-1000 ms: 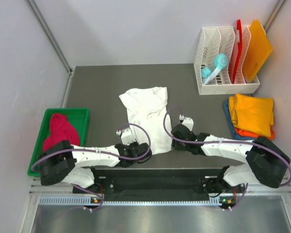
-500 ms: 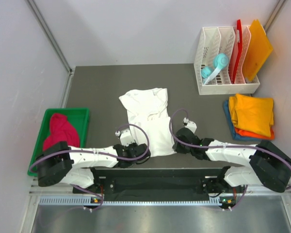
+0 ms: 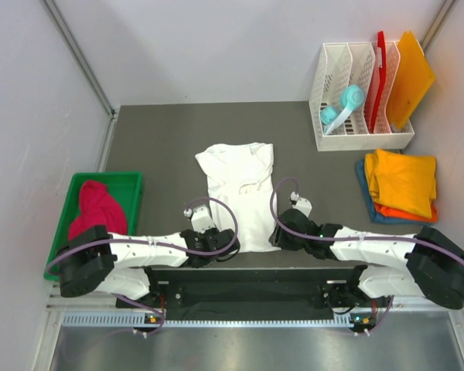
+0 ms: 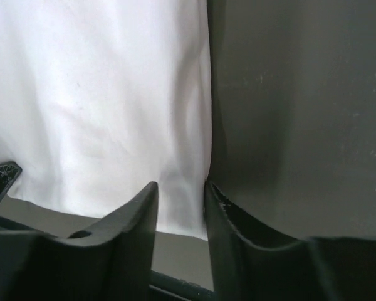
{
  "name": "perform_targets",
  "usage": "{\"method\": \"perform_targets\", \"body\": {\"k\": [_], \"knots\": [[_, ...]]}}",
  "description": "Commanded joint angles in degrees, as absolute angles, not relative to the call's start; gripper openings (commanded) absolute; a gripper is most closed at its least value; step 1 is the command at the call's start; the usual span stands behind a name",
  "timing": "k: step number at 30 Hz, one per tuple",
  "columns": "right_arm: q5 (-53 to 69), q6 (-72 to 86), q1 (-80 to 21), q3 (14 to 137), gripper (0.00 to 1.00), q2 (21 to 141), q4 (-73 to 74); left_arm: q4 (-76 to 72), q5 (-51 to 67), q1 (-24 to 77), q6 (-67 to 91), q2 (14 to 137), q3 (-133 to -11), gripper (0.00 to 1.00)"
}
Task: Fold and stack the t-shirts
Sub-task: Fold the tshirt
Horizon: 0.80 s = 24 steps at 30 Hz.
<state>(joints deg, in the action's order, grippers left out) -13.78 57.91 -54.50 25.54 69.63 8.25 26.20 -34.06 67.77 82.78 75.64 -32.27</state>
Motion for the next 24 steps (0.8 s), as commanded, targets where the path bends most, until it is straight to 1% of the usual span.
{"method": "perform_targets", "body": {"k": [1, 2, 3, 5, 6, 10, 12, 15, 17, 21, 24], "knots": [[-14.4, 58.5, -56.1, 24.1, 0.43, 69.8, 19.2, 35.8, -29.2, 69.0, 82.6, 77.3, -31.3, 0.15], [-14.6, 58.8, -56.3, 23.6, 0.45, 68.3, 19.2, 36.1, -29.2, 69.7, 83.7, 77.1, -31.1, 0.18], [-14.9, 59.1, -56.5, 23.3, 0.45, 67.7, 19.4, 36.1, -29.3, 70.0, 83.9, 76.3, -30.9, 0.26], [-15.3, 59.6, -56.5, 23.0, 0.45, 66.5, 20.0, 36.6, -29.6, 70.7, 85.1, 75.5, -30.6, 0.36], [-15.9, 59.9, -56.6, 22.9, 0.46, 66.0, 21.0, 37.5, -30.0, 70.9, 85.4, 74.8, -30.8, 0.44], [-17.4, 61.5, -57.6, 22.5, 0.45, 62.1, 23.4, 40.5, -31.6, 71.7, 86.9, 72.9, -31.6, 0.57], [-16.9, 61.8, -57.8, 21.6, 0.45, 60.4, 23.1, 40.5, -31.7, 71.7, 87.2, 72.0, -31.2, 0.57], [-16.0, 62.2, -58.1, 19.5, 0.42, 60.8, 21.1, 38.9, -30.9, 71.8, 87.2, 72.4, -30.5, 0.54], [-15.6, 62.3, -58.2, 18.8, 0.41, 62.7, 20.0, 38.0, -30.5, 71.8, 87.1, 73.7, -30.4, 0.52], [-15.1, 62.1, -58.1, 19.2, 0.41, 66.7, 16.8, 37.5, -30.7, 71.9, 86.6, 75.4, -31.0, 0.51], [-14.2, 61.5, -58.1, 20.3, 0.36, 69.4, 16.5, 37.5, -30.7, 71.9, 86.4, 75.2, -31.2, 0.50]]}}
